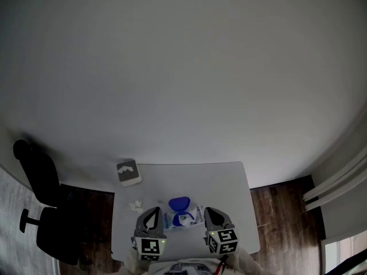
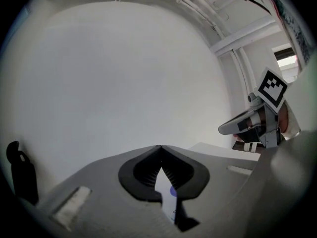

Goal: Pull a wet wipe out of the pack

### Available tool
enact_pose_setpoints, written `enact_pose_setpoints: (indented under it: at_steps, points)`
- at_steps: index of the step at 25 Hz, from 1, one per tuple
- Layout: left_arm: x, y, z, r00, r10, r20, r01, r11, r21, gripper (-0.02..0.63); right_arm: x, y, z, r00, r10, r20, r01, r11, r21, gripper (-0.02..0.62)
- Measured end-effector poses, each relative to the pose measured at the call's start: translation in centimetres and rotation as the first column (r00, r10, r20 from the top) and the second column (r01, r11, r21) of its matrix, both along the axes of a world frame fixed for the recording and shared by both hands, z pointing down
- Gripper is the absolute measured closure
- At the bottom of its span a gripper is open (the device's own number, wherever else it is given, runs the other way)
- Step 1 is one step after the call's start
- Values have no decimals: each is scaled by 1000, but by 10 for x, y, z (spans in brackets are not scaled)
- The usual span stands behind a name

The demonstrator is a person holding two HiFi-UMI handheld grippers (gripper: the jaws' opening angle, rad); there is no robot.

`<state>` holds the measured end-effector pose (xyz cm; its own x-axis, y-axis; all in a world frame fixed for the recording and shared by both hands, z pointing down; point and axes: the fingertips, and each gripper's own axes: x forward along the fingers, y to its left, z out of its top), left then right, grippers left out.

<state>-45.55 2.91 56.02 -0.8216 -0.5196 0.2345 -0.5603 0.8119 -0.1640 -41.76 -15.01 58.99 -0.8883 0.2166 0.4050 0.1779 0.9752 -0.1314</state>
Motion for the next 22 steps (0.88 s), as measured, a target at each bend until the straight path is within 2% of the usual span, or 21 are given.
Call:
enact_pose_setpoints:
  at_steps: [6, 10, 12, 15, 22]
  points:
    - [-5, -18, 3, 1000, -23, -12, 23, 1000, -16, 604, -12, -13, 6, 999, -35, -2, 35, 999, -19, 591]
    - [-5, -25, 11, 999, -29, -36, 28, 999, -29, 604, -15, -20, 23, 998, -38, -56, 37, 999, -25, 589]
    - [-3, -27, 14, 998, -33, -49, 31, 999, -34, 604, -14, -19, 32, 993, -60, -97, 57, 998, -40, 457]
    - [1, -28, 17, 997, -36, -65, 34, 999, -38, 604, -15, -16, 42, 987, -104, -125, 101, 994, -36, 393]
    - [0, -22, 19, 996, -51, -69, 48, 998, -52, 604, -28, 5, 61, 965, -213, -151, 210, 977, -40, 123]
